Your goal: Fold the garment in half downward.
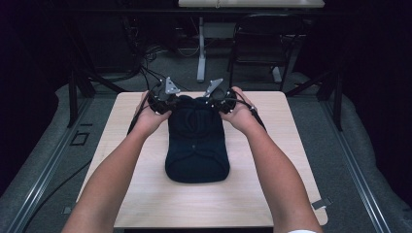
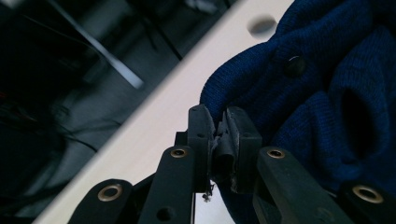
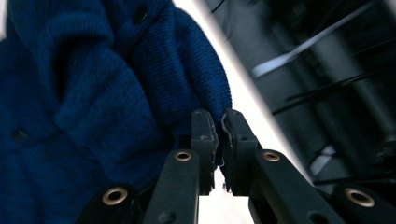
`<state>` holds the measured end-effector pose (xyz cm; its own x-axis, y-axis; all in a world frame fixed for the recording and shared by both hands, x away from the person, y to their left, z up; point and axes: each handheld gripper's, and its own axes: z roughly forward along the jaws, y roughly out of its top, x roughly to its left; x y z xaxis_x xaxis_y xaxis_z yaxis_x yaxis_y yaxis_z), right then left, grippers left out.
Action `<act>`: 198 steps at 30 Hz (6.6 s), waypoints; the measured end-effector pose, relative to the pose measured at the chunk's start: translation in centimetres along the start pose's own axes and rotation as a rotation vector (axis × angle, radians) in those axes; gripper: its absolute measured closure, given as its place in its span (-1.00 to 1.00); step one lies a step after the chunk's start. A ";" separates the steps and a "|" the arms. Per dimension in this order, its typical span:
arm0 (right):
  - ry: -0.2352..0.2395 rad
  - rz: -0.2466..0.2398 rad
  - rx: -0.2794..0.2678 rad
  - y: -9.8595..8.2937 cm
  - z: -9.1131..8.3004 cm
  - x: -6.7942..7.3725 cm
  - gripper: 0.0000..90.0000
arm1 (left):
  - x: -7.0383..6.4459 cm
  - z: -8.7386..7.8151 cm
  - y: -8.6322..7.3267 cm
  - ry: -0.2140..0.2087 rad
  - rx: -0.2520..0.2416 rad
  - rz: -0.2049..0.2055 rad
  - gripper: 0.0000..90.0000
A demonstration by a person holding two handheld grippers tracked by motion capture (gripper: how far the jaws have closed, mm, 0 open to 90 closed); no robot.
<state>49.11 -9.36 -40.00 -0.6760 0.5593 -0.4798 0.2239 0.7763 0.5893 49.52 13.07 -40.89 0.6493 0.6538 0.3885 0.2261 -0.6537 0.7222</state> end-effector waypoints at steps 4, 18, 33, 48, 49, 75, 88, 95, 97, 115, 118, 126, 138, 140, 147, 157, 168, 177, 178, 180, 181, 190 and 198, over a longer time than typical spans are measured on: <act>-0.036 0.006 -0.031 0.4 -0.7 -0.1 0.86 | -0.5 -0.7 0.3 0.021 -0.006 0.029 0.81; 0.007 -0.044 0.029 -1.9 0.9 2.6 0.86 | -3.1 0.8 -2.4 -0.001 0.040 0.056 0.81; 0.015 -0.030 0.040 -1.4 1.0 1.8 0.85 | -1.7 1.0 -0.9 -0.002 0.037 0.030 0.81; -0.008 -0.017 -0.024 -2.5 0.3 2.5 0.86 | -3.6 -0.7 -1.9 0.016 -0.020 0.092 0.81; -0.001 -0.018 -0.022 -2.8 0.4 2.9 0.86 | -4.0 -0.5 -2.3 0.008 -0.010 0.095 0.81; 0.102 -0.065 0.012 -5.1 0.3 6.1 0.88 | -5.6 -0.5 -5.6 -0.088 0.021 0.068 0.80; 0.143 -0.089 0.014 -6.0 -0.5 7.1 0.89 | -6.2 -1.3 -6.6 -0.137 0.021 0.079 0.80; 0.160 -0.113 0.004 -6.5 -1.2 8.1 0.89 | -7.0 -2.1 -7.6 -0.170 0.014 0.084 0.79; 0.170 -0.130 0.012 -6.7 -1.3 8.6 0.89 | -7.4 -2.3 -8.0 -0.183 0.022 0.096 0.77; 0.212 -0.196 0.052 -8.0 -1.9 11.6 0.89 | -9.6 -2.7 -10.1 -0.249 0.049 0.101 0.76; 0.229 -0.175 0.060 -8.3 -1.9 11.9 0.89 | -9.7 -2.8 -10.5 -0.267 0.050 0.089 0.76; 0.259 -0.152 0.066 -9.1 -2.0 12.9 0.89 | -10.4 -2.9 -11.6 -0.286 0.044 0.070 0.75; 0.262 -0.161 0.064 -9.4 -2.3 13.8 0.89 | -11.3 -3.4 -12.8 -0.305 0.043 0.036 0.75; 0.266 -0.163 0.068 -9.4 -2.3 14.1 0.89 | -11.4 -3.4 -13.0 -0.305 0.044 0.038 0.75; 0.272 -0.173 0.084 -9.4 -2.3 14.7 0.89 | -11.7 -3.5 -13.5 -0.310 0.043 0.023 0.73; 0.286 -0.173 0.108 -9.1 -2.6 15.2 0.84 | -11.9 -3.8 -13.8 -0.333 0.042 -0.003 0.61; 0.332 -0.129 0.069 -8.3 -4.8 15.4 0.53 | -11.8 -6.0 -13.3 -0.374 0.012 -0.031 0.31; 0.272 -0.039 0.069 -8.4 -5.3 14.3 0.56 | -10.4 -5.6 -12.8 -0.323 0.003 -0.070 0.31; 0.266 -0.026 0.072 -8.5 -5.0 14.2 0.56 | -10.4 -5.3 -12.9 -0.322 0.008 -0.074 0.31; 0.274 0.030 0.078 -9.0 -4.0 13.9 0.56 | -10.4 -4.6 -13.0 -0.315 0.023 -0.073 0.32; 0.271 0.043 0.094 -9.2 -3.5 13.8 0.54 | -10.4 -4.4 -13.2 -0.311 0.028 -0.076 0.32; 0.305 0.086 0.112 -10.6 -1.8 14.1 0.51 | -11.0 -3.5 -14.7 -0.330 0.072 -0.082 0.33; 0.336 0.116 0.129 -12.0 -0.9 15.2 0.49 | -11.9 -3.1 -15.7 -0.344 0.083 -0.081 0.29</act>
<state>35.55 -10.41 -53.77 -0.8290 0.5352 -0.1622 0.3843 0.7559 0.5301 36.01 16.73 -55.07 0.8300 0.5476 0.1063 0.3361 -0.6431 0.6881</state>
